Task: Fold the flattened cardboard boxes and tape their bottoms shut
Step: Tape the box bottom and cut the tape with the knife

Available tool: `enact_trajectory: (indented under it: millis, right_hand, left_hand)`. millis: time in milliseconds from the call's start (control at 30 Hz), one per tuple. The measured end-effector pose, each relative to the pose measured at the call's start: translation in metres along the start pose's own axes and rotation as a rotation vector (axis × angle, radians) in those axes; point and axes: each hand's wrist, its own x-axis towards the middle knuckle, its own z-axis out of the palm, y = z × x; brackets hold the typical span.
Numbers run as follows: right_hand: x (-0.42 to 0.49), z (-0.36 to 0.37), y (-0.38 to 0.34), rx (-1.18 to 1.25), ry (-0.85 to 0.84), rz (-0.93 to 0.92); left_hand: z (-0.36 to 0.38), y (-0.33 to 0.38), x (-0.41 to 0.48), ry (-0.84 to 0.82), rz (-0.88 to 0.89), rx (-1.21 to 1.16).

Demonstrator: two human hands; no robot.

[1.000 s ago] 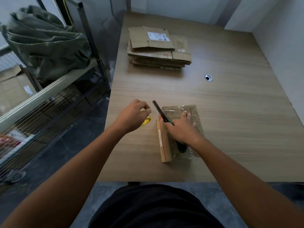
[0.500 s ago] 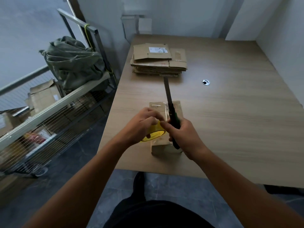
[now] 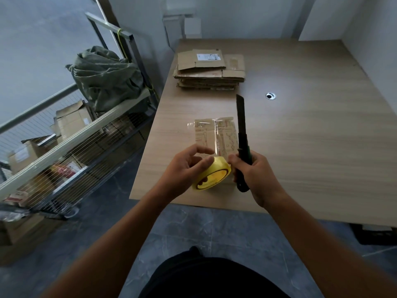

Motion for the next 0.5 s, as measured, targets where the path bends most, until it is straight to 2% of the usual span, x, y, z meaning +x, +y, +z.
enact_trajectory:
  millis: [300, 500]
  right_hand:
    - [0.006, 0.037, -0.017, -0.047, 0.077, -0.045]
    - [0.003, 0.061, -0.015, -0.185, 0.080, -0.132]
  left_hand:
    - [-0.049, 0.002, 0.017, -0.125, 0.101, 0.070]
    - [-0.070, -0.003, 0.024, -0.126, 0.177, 0.112]
